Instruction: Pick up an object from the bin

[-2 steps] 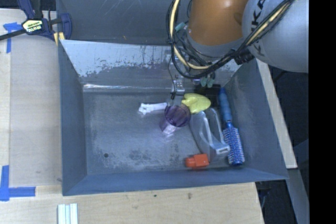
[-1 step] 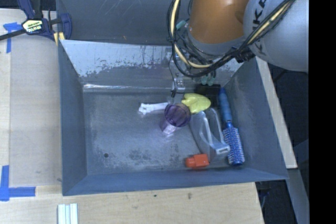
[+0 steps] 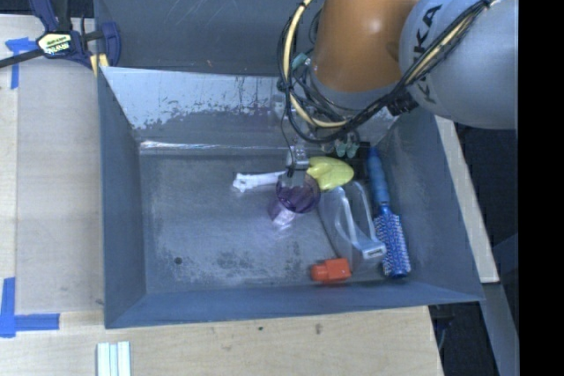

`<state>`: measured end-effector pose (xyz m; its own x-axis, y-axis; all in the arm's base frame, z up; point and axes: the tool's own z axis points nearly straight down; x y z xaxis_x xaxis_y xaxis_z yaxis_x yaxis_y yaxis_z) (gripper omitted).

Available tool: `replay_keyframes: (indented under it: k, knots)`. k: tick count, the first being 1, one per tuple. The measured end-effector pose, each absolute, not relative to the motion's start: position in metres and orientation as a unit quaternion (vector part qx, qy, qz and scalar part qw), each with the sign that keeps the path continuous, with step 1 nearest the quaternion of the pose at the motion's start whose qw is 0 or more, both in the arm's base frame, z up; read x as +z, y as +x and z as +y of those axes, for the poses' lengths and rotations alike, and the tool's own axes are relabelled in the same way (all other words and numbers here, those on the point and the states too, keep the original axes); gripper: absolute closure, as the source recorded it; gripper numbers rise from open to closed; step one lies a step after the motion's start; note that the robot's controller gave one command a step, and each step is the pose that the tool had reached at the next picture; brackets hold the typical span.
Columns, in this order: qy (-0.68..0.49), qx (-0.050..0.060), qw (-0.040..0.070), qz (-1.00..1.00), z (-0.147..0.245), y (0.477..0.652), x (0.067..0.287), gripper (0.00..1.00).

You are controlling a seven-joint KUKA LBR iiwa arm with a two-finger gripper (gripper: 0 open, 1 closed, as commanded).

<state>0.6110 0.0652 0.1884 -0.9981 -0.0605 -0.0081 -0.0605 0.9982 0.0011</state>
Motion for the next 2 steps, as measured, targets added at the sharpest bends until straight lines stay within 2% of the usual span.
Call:
replay_keyframes:
  k: [1,2]
  knots:
    - [0.005,0.0,0.002,1.0,0.059,0.613,0.15,0.0]
    - [0.013,0.002,0.01,1.0,0.036,0.609,0.108,1.0]
